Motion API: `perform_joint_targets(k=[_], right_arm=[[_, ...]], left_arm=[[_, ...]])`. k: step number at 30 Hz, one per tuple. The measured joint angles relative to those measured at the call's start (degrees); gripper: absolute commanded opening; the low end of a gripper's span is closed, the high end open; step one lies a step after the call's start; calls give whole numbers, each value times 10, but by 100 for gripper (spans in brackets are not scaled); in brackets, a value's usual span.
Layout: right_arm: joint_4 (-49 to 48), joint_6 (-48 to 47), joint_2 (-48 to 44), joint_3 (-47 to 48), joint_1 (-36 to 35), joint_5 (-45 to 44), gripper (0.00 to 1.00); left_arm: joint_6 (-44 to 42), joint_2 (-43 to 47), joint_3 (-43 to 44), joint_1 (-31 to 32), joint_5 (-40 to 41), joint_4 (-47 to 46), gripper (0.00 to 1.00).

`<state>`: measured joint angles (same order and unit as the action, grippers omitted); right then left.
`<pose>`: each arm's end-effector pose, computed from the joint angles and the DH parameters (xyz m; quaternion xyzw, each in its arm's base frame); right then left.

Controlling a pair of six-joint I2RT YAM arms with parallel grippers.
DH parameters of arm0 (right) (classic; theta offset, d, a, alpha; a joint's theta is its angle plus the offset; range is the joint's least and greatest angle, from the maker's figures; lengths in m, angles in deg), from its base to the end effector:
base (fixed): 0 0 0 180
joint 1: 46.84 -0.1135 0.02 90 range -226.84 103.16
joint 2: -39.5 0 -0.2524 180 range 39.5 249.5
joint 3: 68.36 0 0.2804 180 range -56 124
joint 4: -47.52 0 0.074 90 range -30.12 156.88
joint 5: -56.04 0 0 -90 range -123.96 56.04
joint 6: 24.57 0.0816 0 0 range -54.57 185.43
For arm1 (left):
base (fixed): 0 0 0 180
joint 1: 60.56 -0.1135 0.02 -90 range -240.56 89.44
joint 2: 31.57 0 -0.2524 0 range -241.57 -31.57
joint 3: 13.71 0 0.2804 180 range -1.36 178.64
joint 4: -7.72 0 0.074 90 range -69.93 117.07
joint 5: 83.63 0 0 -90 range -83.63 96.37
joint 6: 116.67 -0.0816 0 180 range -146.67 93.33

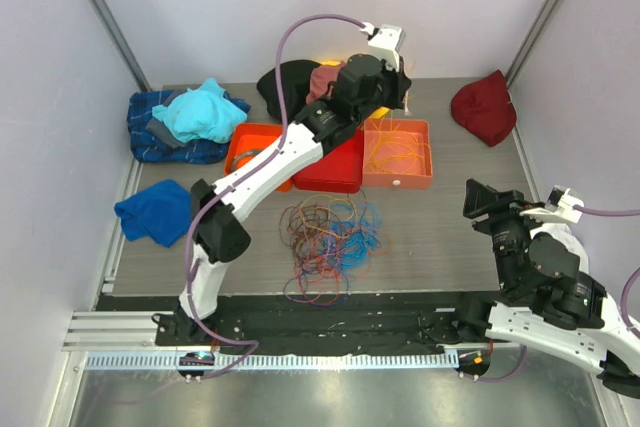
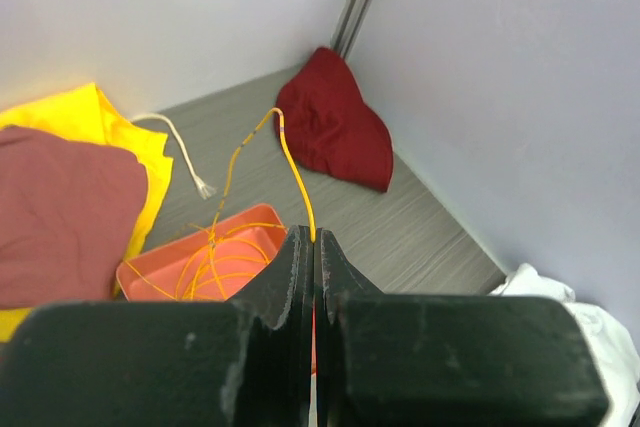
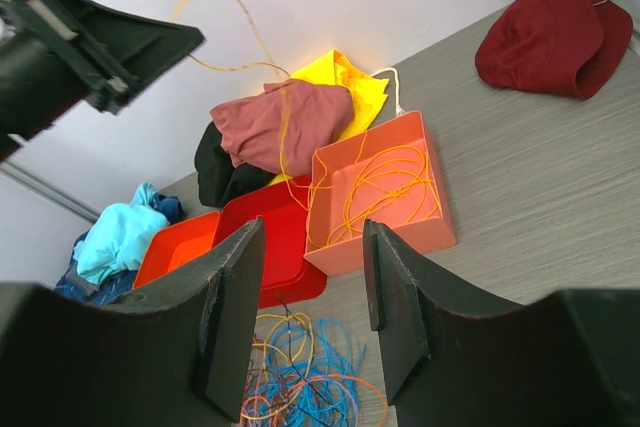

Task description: Untangle the cables

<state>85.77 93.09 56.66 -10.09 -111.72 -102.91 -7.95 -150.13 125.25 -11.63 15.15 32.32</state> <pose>0.1086 0.0521 0.3775 0.2074 0.6694 0.1619 0.6948 0.3758 -0.4123 0.4216 0.1400 0.7187 -0.3312 0.5951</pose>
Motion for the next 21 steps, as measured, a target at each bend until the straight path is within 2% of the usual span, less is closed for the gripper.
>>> perform_joint_targets(k=[9, 21], right_arm=[[4, 0, -9, -12, 0, -2, 52], [16, 1, -9, -19, 0, -4, 52]], left_arm=[[35, -74, -3, -17, -26, -12, 0], [49, -105, -42, -22, -31, 4, 0]])
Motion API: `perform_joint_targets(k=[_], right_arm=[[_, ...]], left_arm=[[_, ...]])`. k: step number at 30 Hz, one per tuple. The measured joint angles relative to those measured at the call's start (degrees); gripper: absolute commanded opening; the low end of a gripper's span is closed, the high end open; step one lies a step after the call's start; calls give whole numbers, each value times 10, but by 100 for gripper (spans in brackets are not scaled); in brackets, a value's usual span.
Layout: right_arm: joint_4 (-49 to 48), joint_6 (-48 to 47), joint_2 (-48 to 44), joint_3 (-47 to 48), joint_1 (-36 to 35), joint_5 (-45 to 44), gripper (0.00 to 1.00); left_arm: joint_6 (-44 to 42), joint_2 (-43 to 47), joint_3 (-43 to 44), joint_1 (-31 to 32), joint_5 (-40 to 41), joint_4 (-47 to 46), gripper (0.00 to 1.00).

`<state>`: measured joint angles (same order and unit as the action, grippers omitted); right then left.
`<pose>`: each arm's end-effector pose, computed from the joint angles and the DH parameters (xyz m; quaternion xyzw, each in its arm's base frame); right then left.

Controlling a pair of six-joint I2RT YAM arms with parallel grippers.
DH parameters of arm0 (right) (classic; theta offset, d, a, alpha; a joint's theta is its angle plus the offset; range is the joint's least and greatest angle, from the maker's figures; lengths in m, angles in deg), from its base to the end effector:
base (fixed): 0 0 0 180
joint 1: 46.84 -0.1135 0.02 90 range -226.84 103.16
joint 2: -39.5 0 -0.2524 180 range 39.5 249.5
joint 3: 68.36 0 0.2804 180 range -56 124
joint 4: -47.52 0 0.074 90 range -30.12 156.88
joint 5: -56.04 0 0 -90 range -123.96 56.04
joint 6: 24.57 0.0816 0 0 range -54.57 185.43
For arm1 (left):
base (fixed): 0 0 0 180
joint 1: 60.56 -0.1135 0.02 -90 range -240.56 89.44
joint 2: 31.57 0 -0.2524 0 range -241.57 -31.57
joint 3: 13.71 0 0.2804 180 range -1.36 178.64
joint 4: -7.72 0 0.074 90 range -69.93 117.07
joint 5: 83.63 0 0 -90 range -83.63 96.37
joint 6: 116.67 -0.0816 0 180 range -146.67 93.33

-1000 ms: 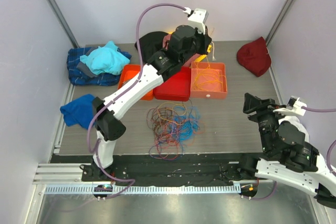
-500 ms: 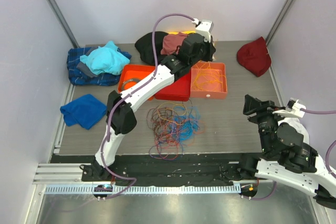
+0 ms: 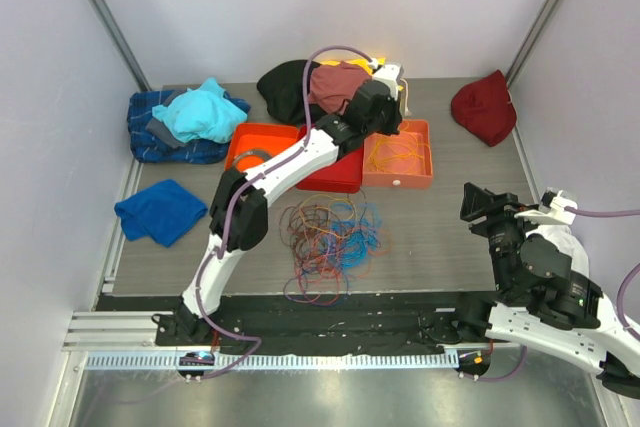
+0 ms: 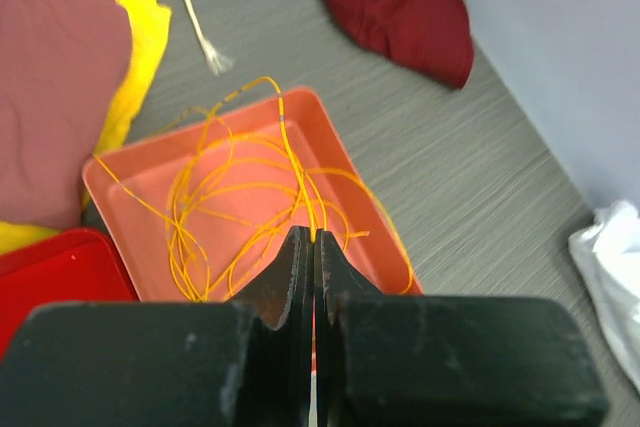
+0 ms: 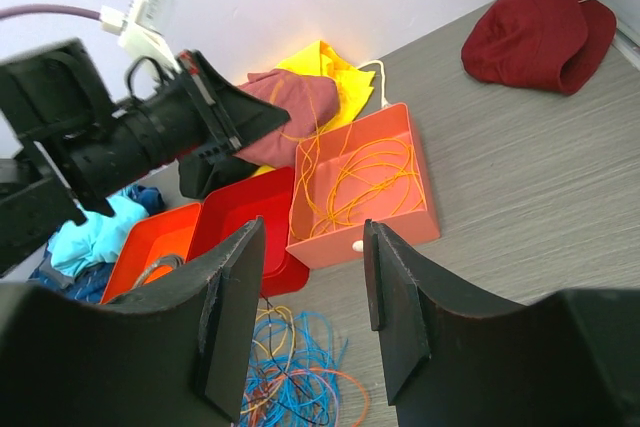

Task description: Untangle the cables

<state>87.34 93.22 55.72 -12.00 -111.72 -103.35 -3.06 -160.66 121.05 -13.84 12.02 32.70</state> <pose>0.1094 0.0533 0.3653 0.1983 0.6780 0.1446 0.6929 0.4204 -0.4347 0.2858 0.1353 0.8039 -0.2999 0.4955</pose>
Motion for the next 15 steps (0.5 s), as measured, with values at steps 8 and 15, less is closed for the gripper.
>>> perform_joint_targets(k=[8, 15], right_arm=[[0, 7, 5, -2, 0, 0, 52], [1, 11, 18, -6, 0, 1, 52]], left_arm=[[0, -30, -32, 0, -35, 28, 0], [4, -35, -44, 0, -70, 31, 50]])
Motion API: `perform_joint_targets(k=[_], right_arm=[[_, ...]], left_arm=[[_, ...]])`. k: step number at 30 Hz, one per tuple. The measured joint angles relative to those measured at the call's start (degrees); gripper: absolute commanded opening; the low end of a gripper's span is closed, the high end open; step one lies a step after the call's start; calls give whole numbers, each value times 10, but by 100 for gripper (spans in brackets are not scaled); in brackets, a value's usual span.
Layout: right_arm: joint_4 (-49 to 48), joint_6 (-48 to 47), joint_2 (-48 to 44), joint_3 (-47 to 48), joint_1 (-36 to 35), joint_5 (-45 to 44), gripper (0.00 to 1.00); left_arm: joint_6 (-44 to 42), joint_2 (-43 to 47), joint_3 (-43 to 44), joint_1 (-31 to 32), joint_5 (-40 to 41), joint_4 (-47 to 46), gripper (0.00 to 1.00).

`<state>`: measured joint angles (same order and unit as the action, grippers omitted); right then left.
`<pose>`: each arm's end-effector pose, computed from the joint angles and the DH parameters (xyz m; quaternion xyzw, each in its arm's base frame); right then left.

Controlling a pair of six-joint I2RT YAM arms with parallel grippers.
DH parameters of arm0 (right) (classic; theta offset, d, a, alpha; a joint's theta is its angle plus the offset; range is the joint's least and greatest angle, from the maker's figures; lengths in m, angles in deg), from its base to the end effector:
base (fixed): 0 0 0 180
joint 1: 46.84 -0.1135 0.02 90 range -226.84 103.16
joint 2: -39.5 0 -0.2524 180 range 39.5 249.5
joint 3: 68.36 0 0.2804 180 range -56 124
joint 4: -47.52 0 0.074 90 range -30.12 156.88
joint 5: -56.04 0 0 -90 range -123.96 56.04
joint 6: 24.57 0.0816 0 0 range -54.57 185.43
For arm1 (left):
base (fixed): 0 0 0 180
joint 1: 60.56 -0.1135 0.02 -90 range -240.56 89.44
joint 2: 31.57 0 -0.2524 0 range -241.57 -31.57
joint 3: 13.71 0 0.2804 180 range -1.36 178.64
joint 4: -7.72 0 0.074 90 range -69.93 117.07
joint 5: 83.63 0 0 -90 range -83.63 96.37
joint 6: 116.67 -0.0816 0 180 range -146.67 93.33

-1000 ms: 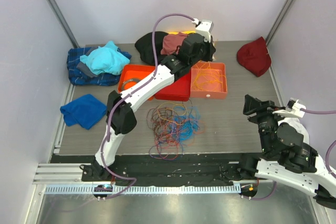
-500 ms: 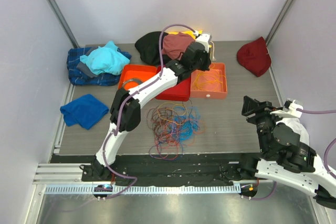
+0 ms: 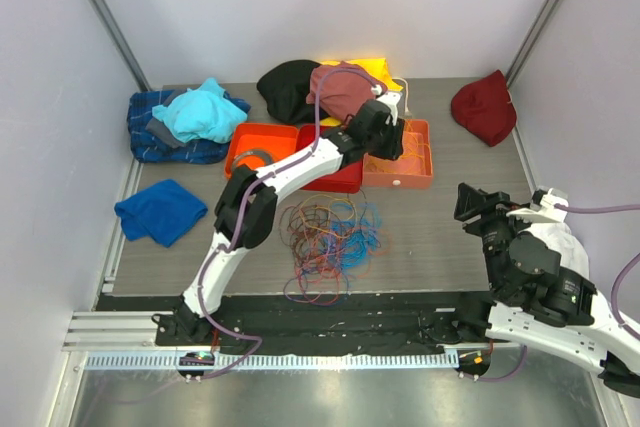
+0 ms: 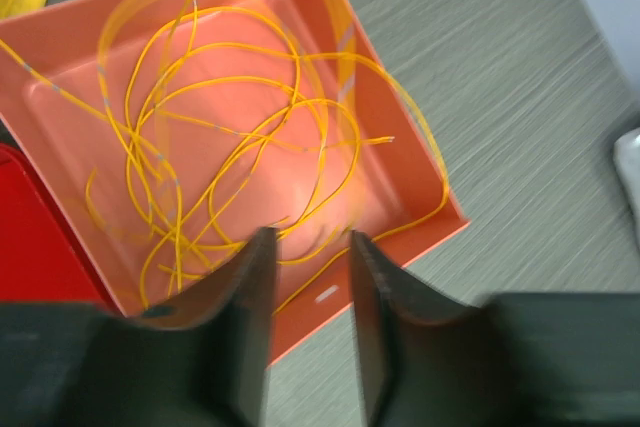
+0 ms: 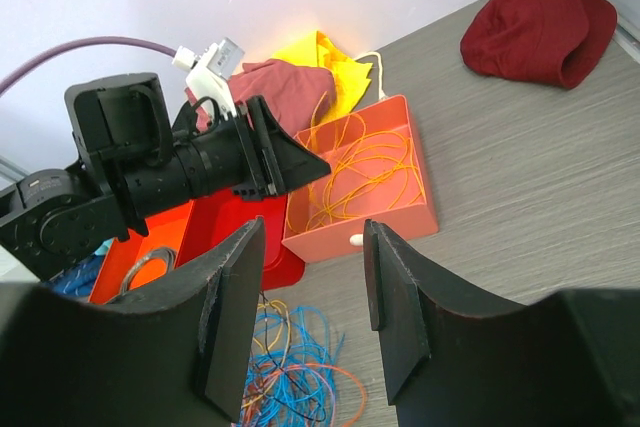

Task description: Untangle the cables

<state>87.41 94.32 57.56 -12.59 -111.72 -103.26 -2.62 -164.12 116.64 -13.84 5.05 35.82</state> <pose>0.1135 0.0623 0.3593 0.1919 0.6855 0.1365 0.6889 0.4135 -0.4419 0.2102 0.1761 0.8492 -0.2963 0.4000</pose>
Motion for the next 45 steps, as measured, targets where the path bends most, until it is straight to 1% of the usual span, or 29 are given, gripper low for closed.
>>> perform_joint_targets(k=[1, 3, 4, 5, 7, 11, 17, 21, 22, 25, 27, 29, 31, 32, 36, 38, 39, 41, 45], right_arm=[[0, 0, 0, 0, 0, 0, 52], [0, 2, 0, 0, 0, 0, 52], [0, 2, 0, 0, 0, 0, 52], [0, 3, 0, 0, 0, 0, 52], [0, 6, 0, 0, 0, 0, 52], [0, 12, 3, 0, 0, 3, 52], [0, 17, 5, -3, 0, 6, 52], [0, 17, 14, -9, 0, 4, 52], [2, 17, 21, -10, 0, 4, 52], [3, 24, 52, -10, 0, 9, 52], [4, 32, 76, -10, 0, 17, 52], [4, 40, 97, -11, 0, 26, 52], [4, 50, 113, -15, 0, 31, 52], [4, 54, 119, -20, 0, 35, 52], [4, 70, 138, -35, 0, 47, 52], [4, 77, 146, -40, 0, 54, 52], [4, 80, 149, -41, 0, 56, 52], [4, 89, 157, -42, 0, 62, 52], [4, 103, 165, -44, 0, 72, 52]], left_arm=[[2, 3, -10, 0, -1, -3, 57], [4, 14, -35, 0, 0, -3, 61], [4, 19, -43, 0, 1, -3, 66], [3, 23, -47, 0, 2, -2, 75], [-2, 37, -56, 0, 2, -2, 77], [-5, 95, -80, 0, 16, -6, 77], [-5, 242, -157, 0, 33, -46, 75], [-2, 320, -218, 0, 43, -82, 73], [1, 347, -252, 0, 46, -97, 73], [13, 408, -335, 1, 54, -104, 71], [23, 458, -410, 7, 61, -103, 70], [28, 502, -478, 19, 76, -98, 70], [30, 544, -545, 51, 93, -90, 68], [31, 569, -585, 79, 105, -89, 67], [42, 631, -677, 173, 117, -73, 59], [46, 653, -708, 203, 119, -70, 56], [48, 659, -718, 208, 118, -71, 52], [54, 665, -741, 213, 111, -85, 50], [60, 631, -780, 213, 102, -113, 50]])
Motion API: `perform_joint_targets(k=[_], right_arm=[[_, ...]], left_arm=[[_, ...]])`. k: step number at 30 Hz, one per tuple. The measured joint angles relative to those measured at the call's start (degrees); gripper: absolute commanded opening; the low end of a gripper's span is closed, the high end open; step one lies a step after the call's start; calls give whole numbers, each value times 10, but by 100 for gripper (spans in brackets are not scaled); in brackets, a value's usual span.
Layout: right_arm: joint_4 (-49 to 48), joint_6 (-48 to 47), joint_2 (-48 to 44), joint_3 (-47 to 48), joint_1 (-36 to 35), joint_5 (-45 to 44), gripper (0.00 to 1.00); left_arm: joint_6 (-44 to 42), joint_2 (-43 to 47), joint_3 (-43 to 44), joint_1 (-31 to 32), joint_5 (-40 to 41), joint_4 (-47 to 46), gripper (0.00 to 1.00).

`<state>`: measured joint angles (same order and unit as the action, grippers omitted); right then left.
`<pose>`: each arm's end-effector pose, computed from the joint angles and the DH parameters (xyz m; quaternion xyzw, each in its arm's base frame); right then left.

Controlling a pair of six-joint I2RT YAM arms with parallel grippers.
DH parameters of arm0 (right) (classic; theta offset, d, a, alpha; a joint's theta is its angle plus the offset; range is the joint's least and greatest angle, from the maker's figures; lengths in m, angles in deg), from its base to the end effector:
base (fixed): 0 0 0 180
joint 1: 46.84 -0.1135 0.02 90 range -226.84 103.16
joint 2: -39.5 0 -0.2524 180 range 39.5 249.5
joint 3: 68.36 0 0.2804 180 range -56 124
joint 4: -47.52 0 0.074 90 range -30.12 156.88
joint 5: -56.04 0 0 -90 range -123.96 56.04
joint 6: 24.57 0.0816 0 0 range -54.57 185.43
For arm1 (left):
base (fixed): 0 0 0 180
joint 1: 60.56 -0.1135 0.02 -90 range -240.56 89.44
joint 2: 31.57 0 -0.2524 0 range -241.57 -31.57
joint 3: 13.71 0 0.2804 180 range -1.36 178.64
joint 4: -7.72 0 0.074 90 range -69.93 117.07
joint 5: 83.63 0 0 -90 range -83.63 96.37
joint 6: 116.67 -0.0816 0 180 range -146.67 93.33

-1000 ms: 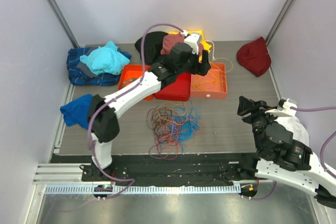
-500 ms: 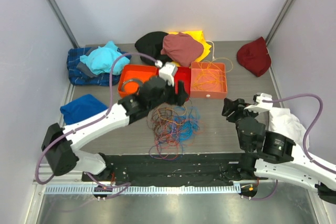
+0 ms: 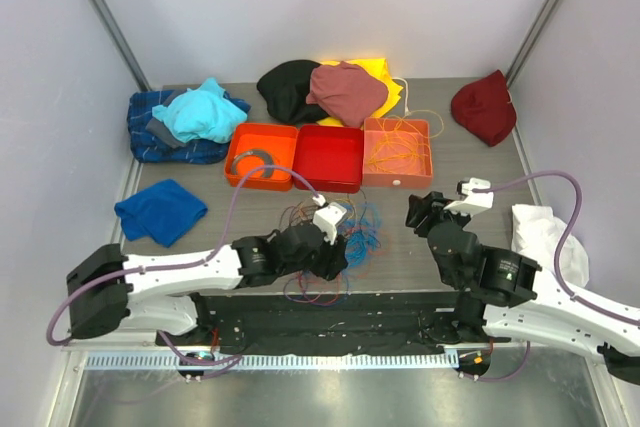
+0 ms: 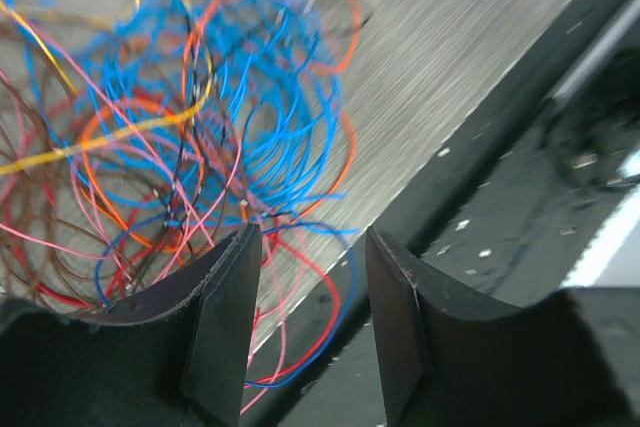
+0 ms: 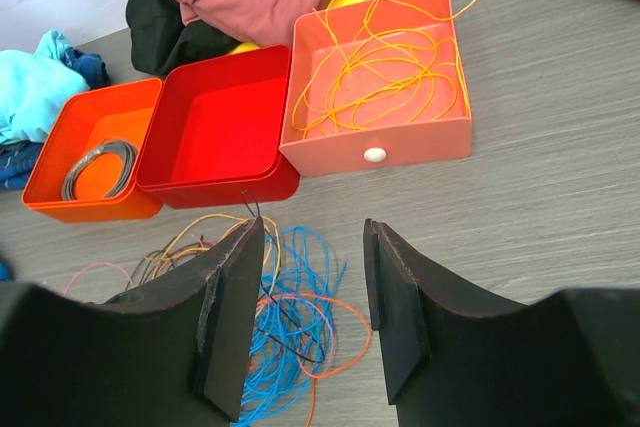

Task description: Untangle the cables

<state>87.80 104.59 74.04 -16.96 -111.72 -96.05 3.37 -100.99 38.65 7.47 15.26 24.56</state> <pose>0.1431 0.1354 0.2933 0.1166 0.7612 0.1054 0.6292 0.1343 -0.2992 0.1813 0.2519 0.8438 -0.3092 0.3590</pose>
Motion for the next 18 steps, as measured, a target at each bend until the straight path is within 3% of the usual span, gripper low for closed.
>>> perform_joint_targets(k=[13, 16, 18], right_arm=[[6, 15, 8, 0, 0, 13, 52], [10, 17, 5, -1, 0, 13, 52], [11, 17, 2, -1, 0, 13, 52]], left_arm=[[-2, -157, 20, 8, -40, -89, 51], [-3, -168, 21, 9, -39, -99, 48], [-3, -179, 25, 9, -35, -104, 38]])
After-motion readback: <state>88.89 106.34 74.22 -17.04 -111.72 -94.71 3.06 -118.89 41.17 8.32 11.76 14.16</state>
